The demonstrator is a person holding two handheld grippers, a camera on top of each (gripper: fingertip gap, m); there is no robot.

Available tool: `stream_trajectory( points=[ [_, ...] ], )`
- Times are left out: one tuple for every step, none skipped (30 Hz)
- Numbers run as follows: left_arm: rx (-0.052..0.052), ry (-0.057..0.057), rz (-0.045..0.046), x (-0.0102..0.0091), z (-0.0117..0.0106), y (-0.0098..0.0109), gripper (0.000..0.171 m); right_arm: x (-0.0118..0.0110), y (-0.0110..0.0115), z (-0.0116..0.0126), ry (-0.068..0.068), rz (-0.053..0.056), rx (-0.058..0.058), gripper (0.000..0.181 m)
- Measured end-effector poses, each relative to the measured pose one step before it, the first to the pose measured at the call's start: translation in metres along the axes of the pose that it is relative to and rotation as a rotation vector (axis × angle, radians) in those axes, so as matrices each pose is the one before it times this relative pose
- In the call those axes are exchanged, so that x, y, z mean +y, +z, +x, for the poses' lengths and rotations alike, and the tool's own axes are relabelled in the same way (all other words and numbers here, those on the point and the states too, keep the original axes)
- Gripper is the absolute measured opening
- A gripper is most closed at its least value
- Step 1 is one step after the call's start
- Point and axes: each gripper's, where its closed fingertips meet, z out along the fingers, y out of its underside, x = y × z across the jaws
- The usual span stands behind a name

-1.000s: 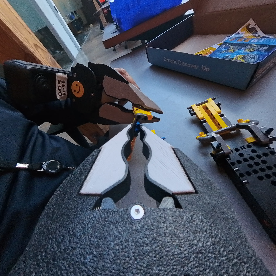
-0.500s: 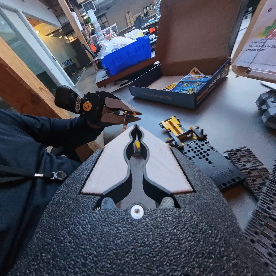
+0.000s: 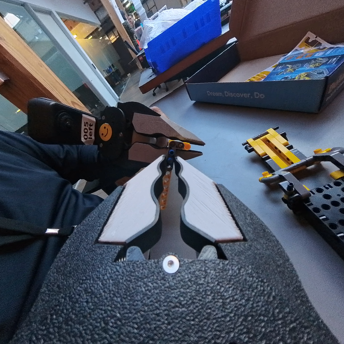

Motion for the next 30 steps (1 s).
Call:
stream_trajectory(
  points=[
    [0.0071, 0.0034, 0.00022, 0.00047, 0.00071, -0.00007, 0.005, 0.00071, 0.00024, -0.00003, -0.0027, -0.0073, 0.0013, 0.004],
    [0.0017, 0.0093, 0.00295, 0.00013, 0.00034, 0.00001, 0.005, 0.00068, 0.00005, -0.00010, -0.0031, -0.0081, 0.0014, 0.005],
    [0.0005, 0.0131, 0.00206, 0.00031, 0.00033, 0.00022, 0.005, 0.00068, -0.00021, 0.00011, -0.0063, -0.0073, 0.0036, 0.004],
    [0.0113, 0.0093, -0.00738, 0.00146, 0.00153, 0.00082, 0.006, 0.00119, -0.00026, 0.00095, -0.0110, -0.0105, 0.0089, 0.004],
    [0.0084, 0.0047, -0.00369, 0.00115, 0.00085, 0.00087, 0.006, 0.00164, -0.00050, 0.00149, -0.0149, -0.0144, 0.0099, 0.003],
    [0.0051, 0.0012, 0.00402, -0.00002, 0.00078, 0.00070, 0.006, 0.00112, -0.00072, 0.00083, -0.0075, -0.0114, 0.0006, 0.003],
    [0.0041, -0.0005, 0.00456, -0.00063, 0.00112, 0.00021, 0.006, 0.00064, -0.00106, -0.00010, 0.0079, -0.0080, -0.0112, 0.003],
    [0.0023, 0.0043, 0.00382, -0.00115, 0.00123, 0.00009, 0.006, 0.00068, -0.00155, -0.00049, 0.0140, -0.0073, -0.0172, 0.003],
    [-0.0013, 0.0063, 0.00348, -0.00132, 0.00082, 0.00005, 0.006, 0.00033, -0.00183, -0.00059, 0.0102, -0.0041, -0.0152, 0.003],
    [0.0008, 0.0036, -0.00051, -0.00087, 0.00057, 0.00022, 0.006, 0.00030, -0.00162, -0.00048, 0.0053, -0.0032, -0.0083, 0.003],
    [0.0032, -0.0012, 0.00090, -0.00056, 0.00050, 0.00013, 0.006, -0.00007, -0.00126, -0.00033, 0.0005, -0.0032, -0.0021, 0.003],
    [0.0027, -0.0053, 0.00089, -0.00010, -0.00021, -0.00024, 0.006, -0.00087, -0.00144, -0.00035, -0.0041, 0.0007, 0.0011, 0.002],
    [0.0089, -0.0085, 0.01005, -0.00093, 0.00048, -0.00042, 0.006, -0.00135, -0.00146, -0.00073, -0.0036, 0.0015, -0.0018, 0.000],
    [0.0081, -0.0158, 0.00452, -0.00120, 0.00027, -0.00049, 0.006, -0.00088, -0.00104, -0.00118, -0.0028, -0.0010, -0.0054, 0.000],
    [0.0026, -0.0040, 0.00143, -0.00126, 0.00005, -0.00045, 0.006, -0.00041, -0.00044, -0.00096, -0.0095, -0.0030, -0.0001, 0.000],
    [-0.0029, 0.0065, -0.00073, -0.00073, -0.00008, -0.00006, 0.006, -0.00022, -0.00051, -0.00054, -0.0152, -0.0046, 0.0065, 0.000],
    [-0.0029, 0.0039, 0.00008, -0.00063, 0.00005, -0.00003, 0.006, -0.00015, -0.00046, -0.00038, -0.0093, -0.0031, 0.0066, 0.000],
    [0.0035, -0.0049, -0.00206, 0.00006, 0.00048, 0.00012, 0.006, -0.00034, -0.00037, -0.00005, 0.0009, -0.0003, 0.0014, 0.000],
    [0.0043, -0.0099, -0.00197, -0.00005, 0.00016, -0.00002, 0.006, -0.00030, -0.00015, 0.00009, 0.0088, 0.0031, -0.0048, 0.000],
    [0.0027, -0.0093, 0.00191, -0.00045, -0.00038, -0.00019, 0.006, -0.00051, -0.00009, -0.00002, 0.0150, 0.0071, -0.0112, 0.000],
    [0.0029, -0.0083, -0.00045, -0.00026, -0.00002, -0.00019, 0.006, -0.00070, -0.00021, -0.00006, 0.0180, 0.0091, -0.0137, 0.000],
    [0.0021, -0.0055, -0.00151, -0.00018, 0.00012, -0.00006, 0.006, -0.00047, -0.00022, 0.00009, 0.0154, 0.0083, -0.0114, 0.000],
    [-0.0034, -0.0004, -0.00072, -0.00031, -0.00026, -0.00010, 0.006, -0.00049, -0.00028, 0.00020, 0.0112, 0.0073, -0.0081, 0.000],
    [-0.0027, 0.0007, -0.00274, -0.00011, -0.00012, 0.00002, 0.006, -0.00048, -0.00013, 0.00024, 0.0075, 0.0051, -0.0048, 0.000],
    [0.0008, -0.0026, -0.00164, -0.00015, 0.00012, 0.00011, 0.006, -0.00015, -0.00031, 0.00022, 0.0035, 0.0019, -0.0024, 0.000],
    [0.0025, -0.0054, 0.00121, -0.00028, 0.00025, 0.00029, 0.007, -0.00024, -0.00039, 0.00011, 0.0031, 0.0013, -0.0026, 0.000],
    [0.0032, -0.0074, 0.00100, -0.00040, 0.00037, 0.00021, 0.007, -0.00034, -0.00049, -0.00006, 0.0045, 0.0029, -0.0037, 0.000],
    [0.0014, -0.0053, 0.00008, -0.00035, -0.00001, 0.00026, 0.007, -0.00057, -0.00051, 0.00012, 0.0054, 0.0042, -0.0040, 0.000],
    [0.0009, -0.0013, -0.00141, 0.00001, -0.00011, 0.00029, 0.007, -0.00027, -0.00028, 0.00029, 0.0056, 0.0035, -0.0037, 0.000],
    [0.0008, -0.0021, -0.00216, 0.00033, -0.00002, 0.00027, 0.007, -0.00020, -0.00013, 0.00036, 0.0036, 0.0038, -0.0025, 0.000]
  ],
)
